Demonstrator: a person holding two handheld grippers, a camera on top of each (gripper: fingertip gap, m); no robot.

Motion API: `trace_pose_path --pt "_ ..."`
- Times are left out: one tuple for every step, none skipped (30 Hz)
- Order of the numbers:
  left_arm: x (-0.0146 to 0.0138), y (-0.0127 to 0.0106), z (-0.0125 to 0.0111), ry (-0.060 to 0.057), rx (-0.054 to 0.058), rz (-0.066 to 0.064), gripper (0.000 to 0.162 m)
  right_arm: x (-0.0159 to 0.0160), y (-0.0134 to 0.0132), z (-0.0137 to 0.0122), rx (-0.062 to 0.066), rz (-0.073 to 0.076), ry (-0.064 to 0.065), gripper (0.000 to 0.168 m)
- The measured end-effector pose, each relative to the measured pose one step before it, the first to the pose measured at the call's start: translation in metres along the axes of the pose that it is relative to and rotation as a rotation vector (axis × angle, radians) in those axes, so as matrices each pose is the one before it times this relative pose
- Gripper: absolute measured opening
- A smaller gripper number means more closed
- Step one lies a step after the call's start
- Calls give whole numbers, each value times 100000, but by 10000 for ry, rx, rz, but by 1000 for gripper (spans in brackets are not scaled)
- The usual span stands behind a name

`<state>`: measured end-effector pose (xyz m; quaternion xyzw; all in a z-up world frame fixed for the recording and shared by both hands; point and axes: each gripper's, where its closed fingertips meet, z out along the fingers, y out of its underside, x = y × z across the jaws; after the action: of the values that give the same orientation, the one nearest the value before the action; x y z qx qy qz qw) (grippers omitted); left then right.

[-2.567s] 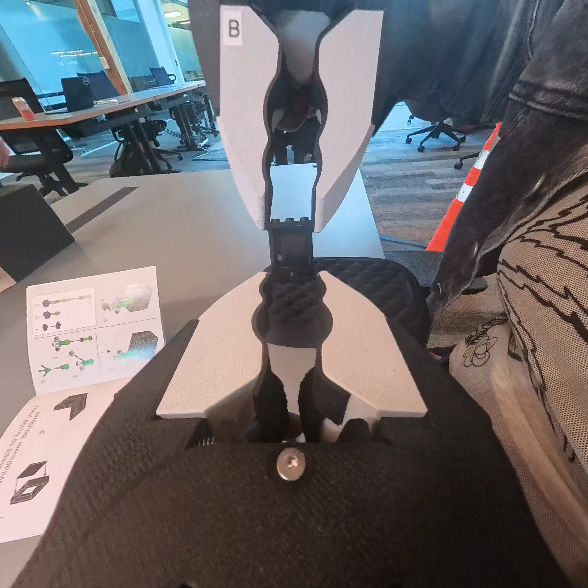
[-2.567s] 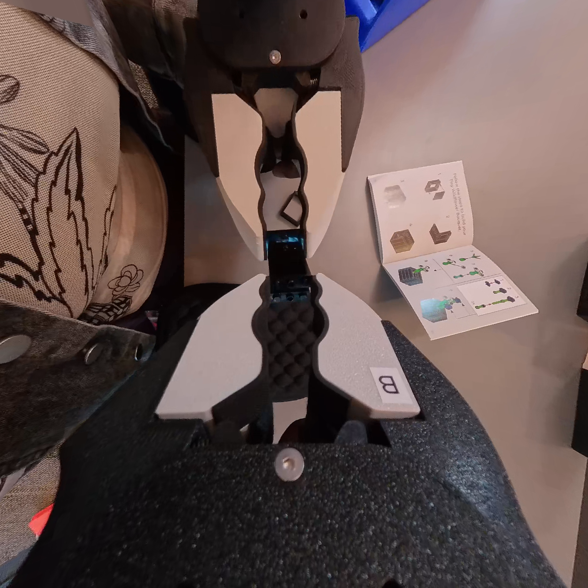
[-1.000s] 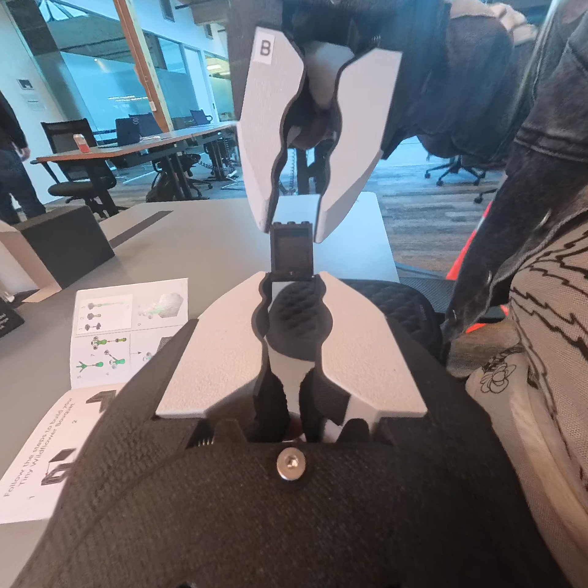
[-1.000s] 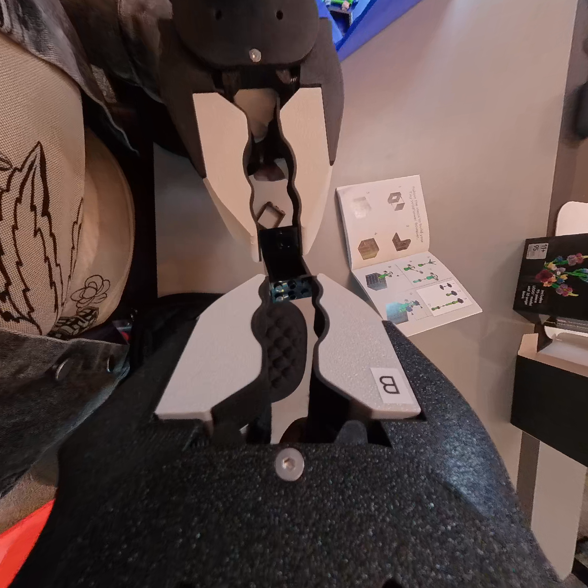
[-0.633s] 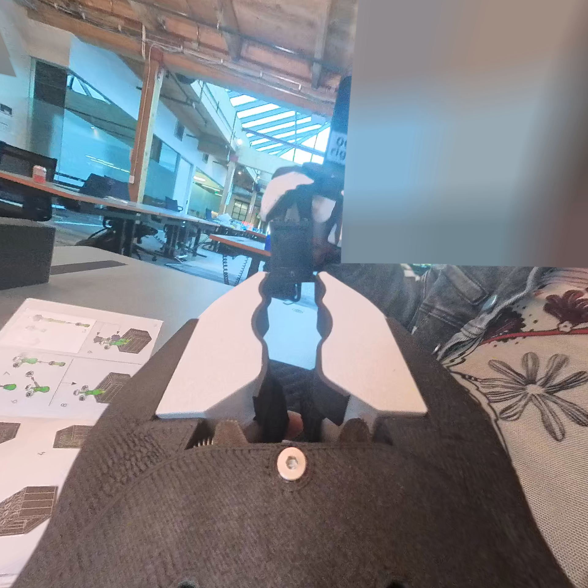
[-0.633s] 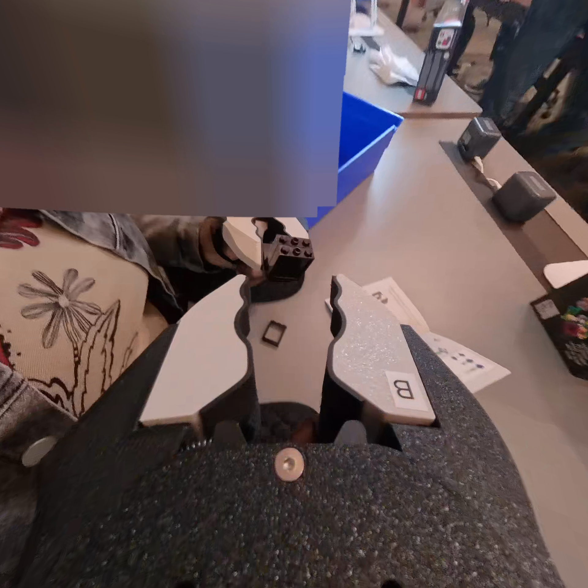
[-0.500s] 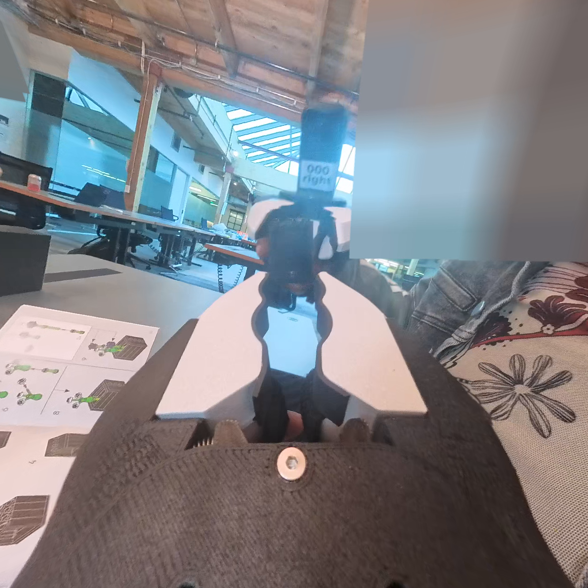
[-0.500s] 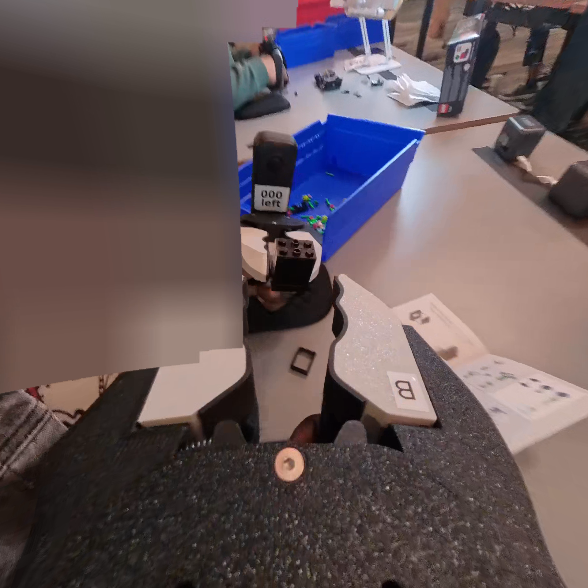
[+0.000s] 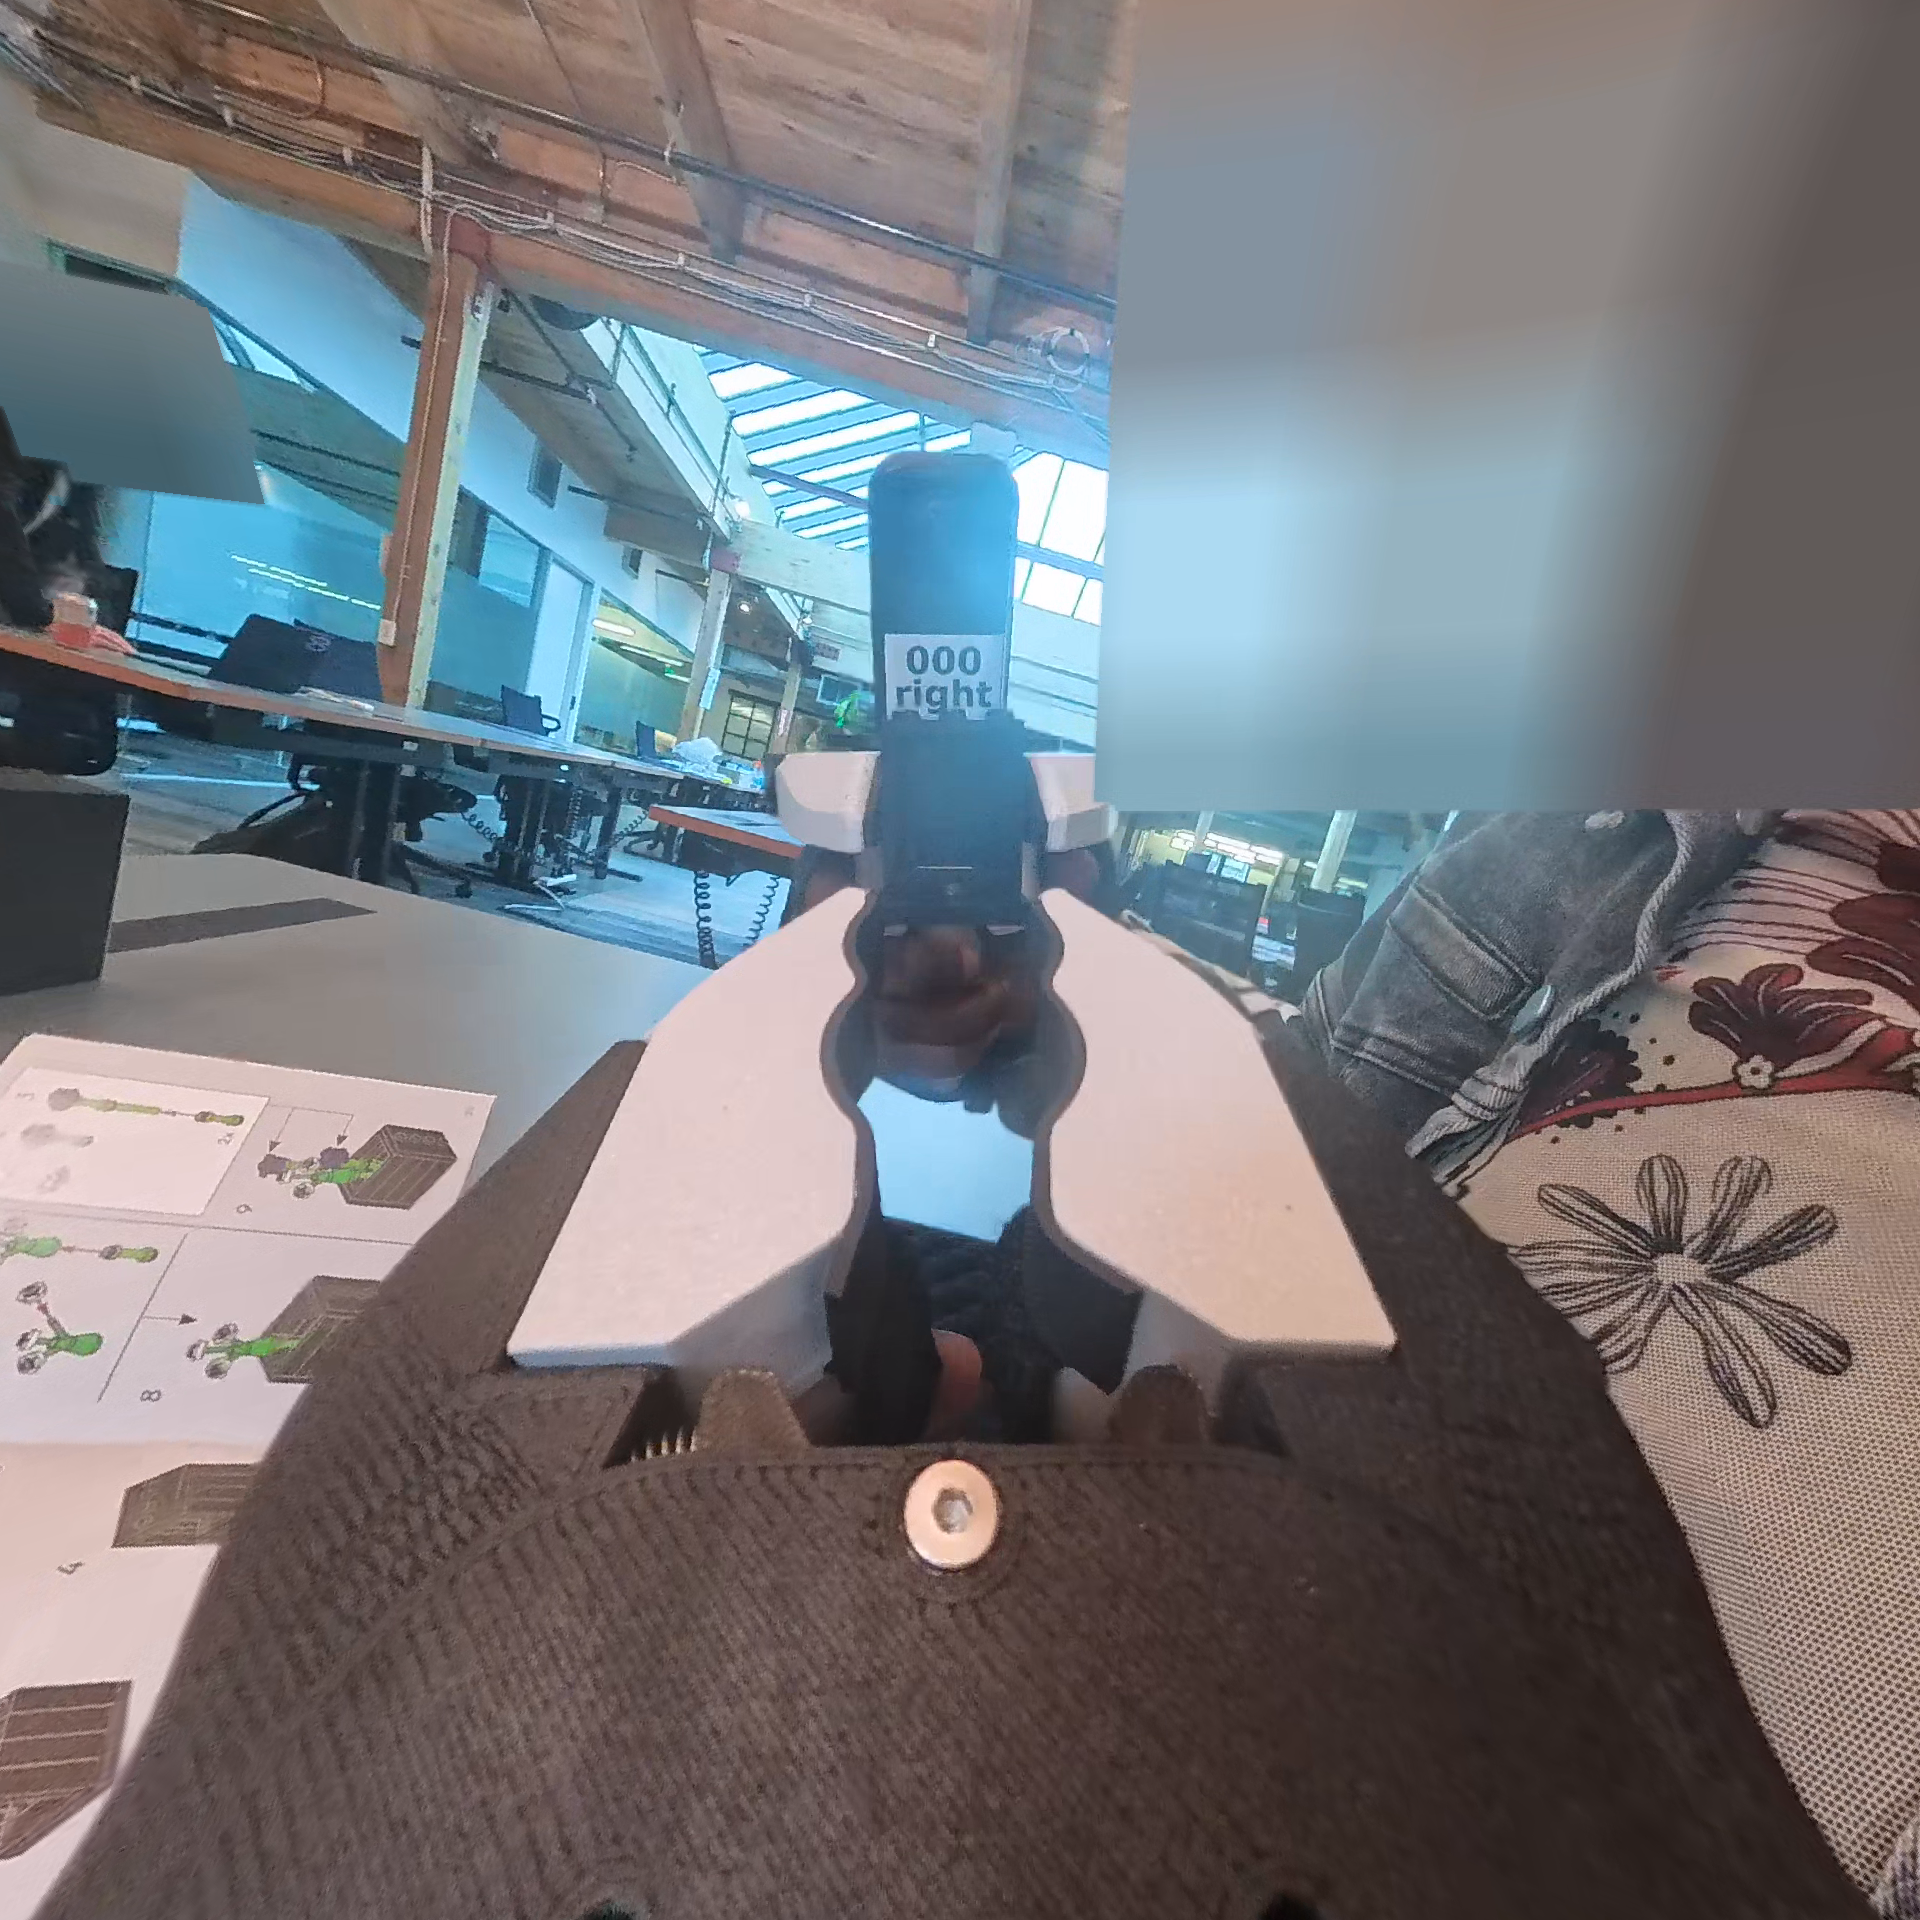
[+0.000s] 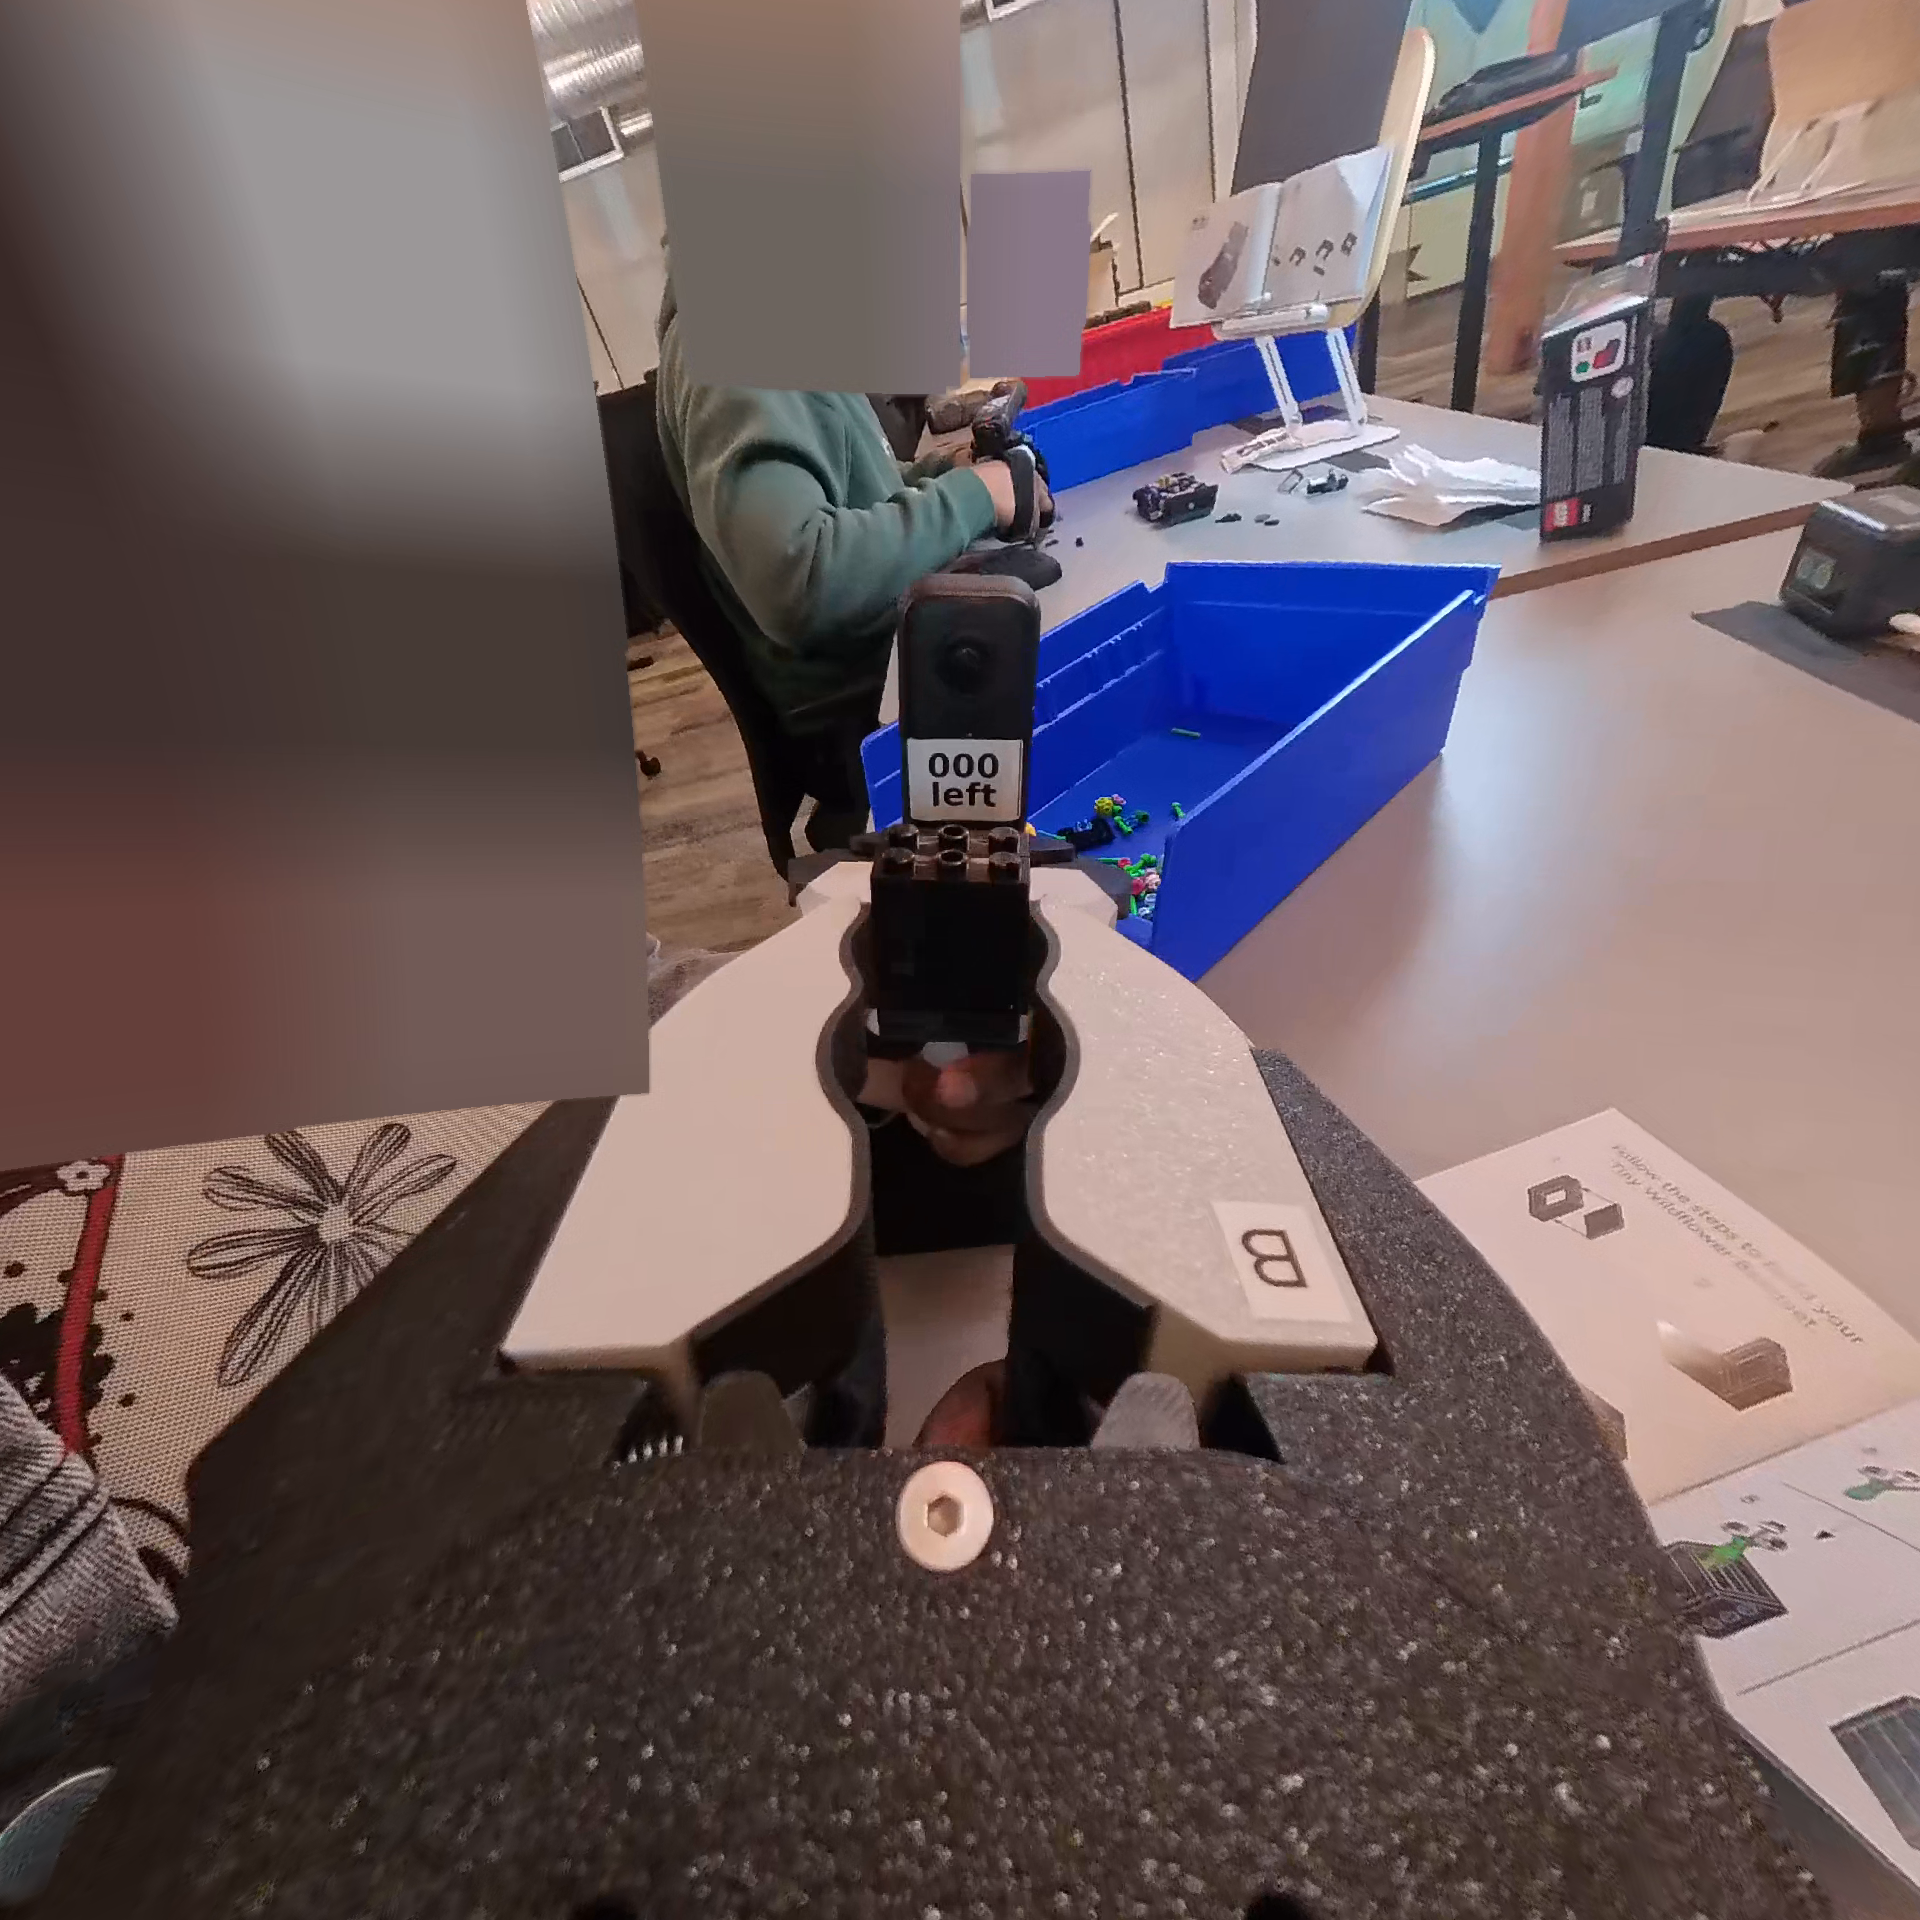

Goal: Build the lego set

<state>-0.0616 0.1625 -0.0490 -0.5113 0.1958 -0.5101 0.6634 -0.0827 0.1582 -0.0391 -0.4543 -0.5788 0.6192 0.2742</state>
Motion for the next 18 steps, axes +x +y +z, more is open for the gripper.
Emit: trace_pose_path --pt "8 110 48 -60 -147 146 27 -30 27 -94 -35 -8 -40 26" --pt "-21 193 55 -85 -232 213 27 -25 5 -113 -7 -24 -40 26" --pt "-31 252 18 -105 -290 259 28 -46 -71 -155 44 -28 -50 26" --pt "-43 273 0 -119 -312 287 29 -83 -62 -178 20 -27 -80 26" --pt "-30 262 -18 -119 -309 289 30 -70 -21 -172 -33 -59 -65 26" --pt "8 191 -12 -88 -257 254 31 62 63 -152 -99 -80 40 26" --pt "-19 137 -34 -82 -204 187 31 57 144 -126 -161 -100 46 26" --pt "-124 74 -31 -132 -152 86 33 -45 128 -87 -156 -105 -15 25" --pt "-145 73 -29 -115 -132 20 34 -38 74 -59 -106 -91 0 26" --pt "-18 53 -20 -1 -99 -13 34 -17 53 -18 -73 -103 26 26" --pt "68 -44 14 68 4 -78 34 42 37 2 -47 -112 64 26" --pt "9 -100 21 37 73 -141 34 76 30 31 -17 -81 74 26" --pt "-2 -117 15 26 97 -134 34 31 18 41 7 -21 21 26" --pt "77 -155 8 84 141 -73 33 -10 -5 68 51 27 -19 26" --pt "35 -140 -13 36 131 -45 32 -18 -30 56 79 44 -31 26" --pt "-13 -64 -21 10 78 -16 31 -40 18 77 61 42 -57 26" --pt "-6 53 -21 4 -19 8 29 16 62 58 27 31 -13 26" --pt "-70 76 -18 -35 -37 -9 28 60 39 52 29 18 9 26"
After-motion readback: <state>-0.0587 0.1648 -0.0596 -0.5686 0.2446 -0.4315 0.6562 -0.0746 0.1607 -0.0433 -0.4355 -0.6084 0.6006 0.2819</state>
